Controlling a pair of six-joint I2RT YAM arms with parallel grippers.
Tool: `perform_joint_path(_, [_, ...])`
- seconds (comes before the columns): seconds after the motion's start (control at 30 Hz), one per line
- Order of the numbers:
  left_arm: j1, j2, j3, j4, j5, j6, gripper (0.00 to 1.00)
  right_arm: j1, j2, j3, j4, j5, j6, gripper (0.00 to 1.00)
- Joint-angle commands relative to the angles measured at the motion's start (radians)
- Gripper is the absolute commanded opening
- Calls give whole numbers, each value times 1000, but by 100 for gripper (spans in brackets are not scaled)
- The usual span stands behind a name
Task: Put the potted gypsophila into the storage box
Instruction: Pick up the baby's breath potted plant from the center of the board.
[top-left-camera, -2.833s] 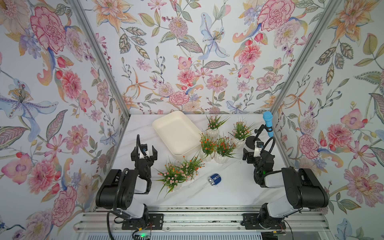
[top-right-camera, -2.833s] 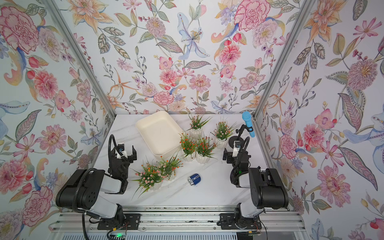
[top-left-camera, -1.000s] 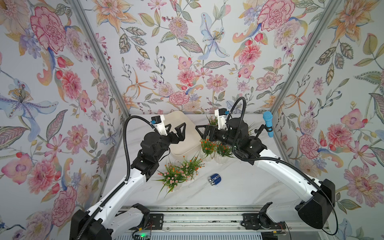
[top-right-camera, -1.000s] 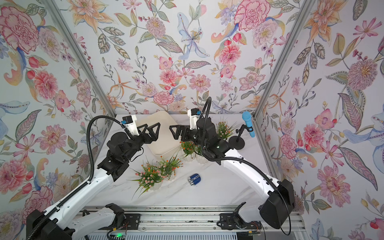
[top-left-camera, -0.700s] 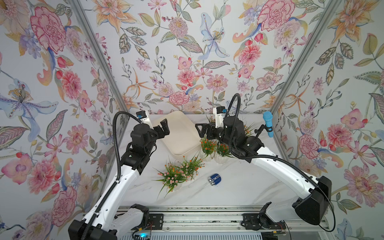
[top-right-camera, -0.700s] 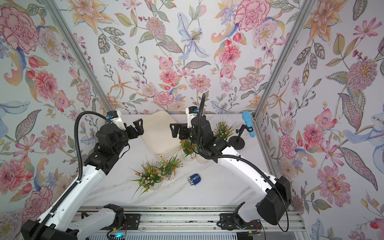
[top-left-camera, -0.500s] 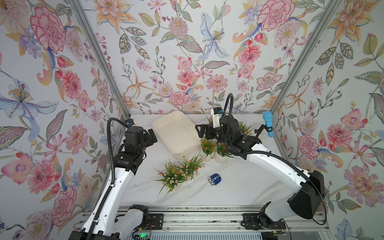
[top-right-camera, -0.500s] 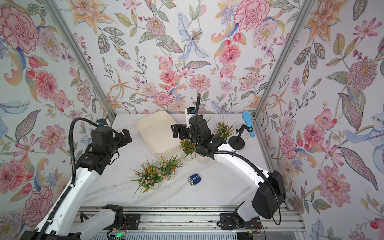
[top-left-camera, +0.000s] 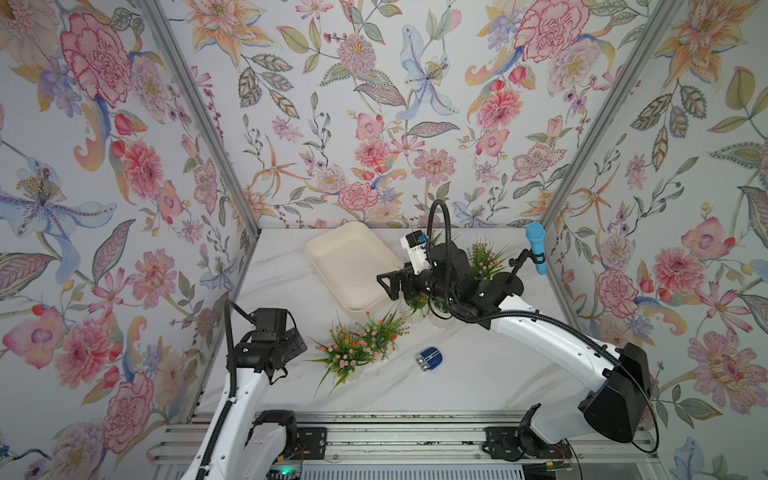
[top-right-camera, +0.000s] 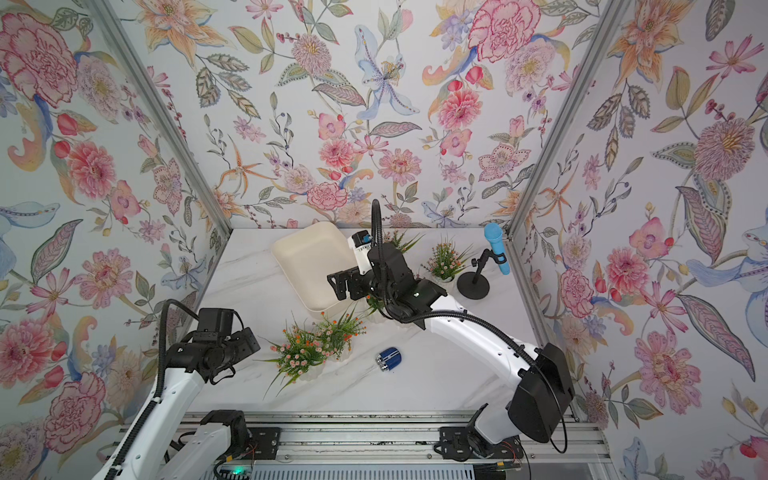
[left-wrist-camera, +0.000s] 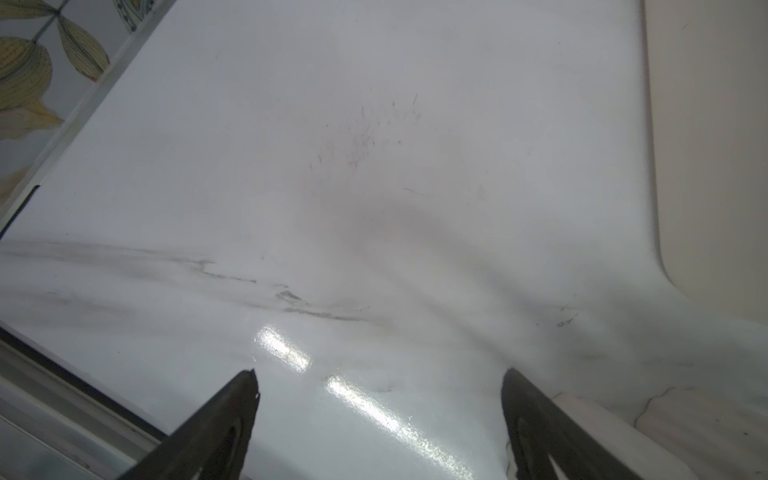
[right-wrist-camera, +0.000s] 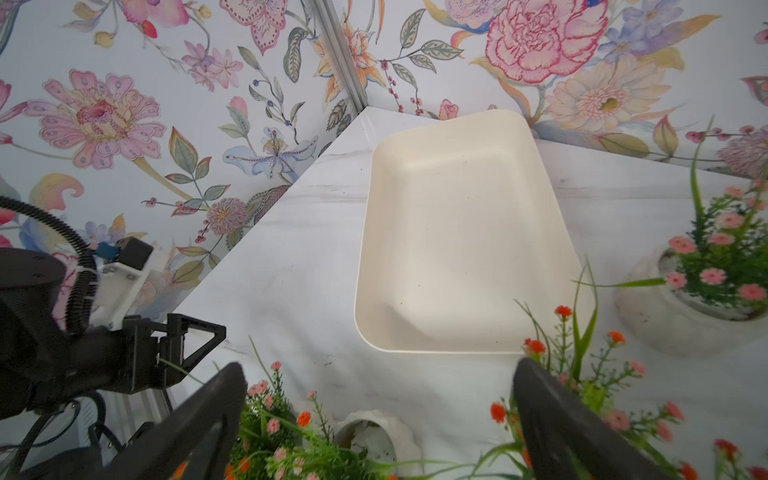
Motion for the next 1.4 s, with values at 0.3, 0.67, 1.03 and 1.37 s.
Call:
perform_joint_path(0.3, [5, -31, -48, -86, 220, 76, 83, 85, -178, -144, -6, 63, 0, 100])
perform_joint_path(0.67, [-75, -45, -90, 54, 327, 21, 75, 145, -293, -267, 4, 193, 6, 100])
perform_joint_path(1.03, [-271, -11, -69, 171, 279, -140, 73, 157, -344, -307, 7, 274, 47, 100])
perform_joint_path(1.37, [-371, -66, -109, 135, 248, -213, 70, 172, -326, -309, 52, 196, 9, 100])
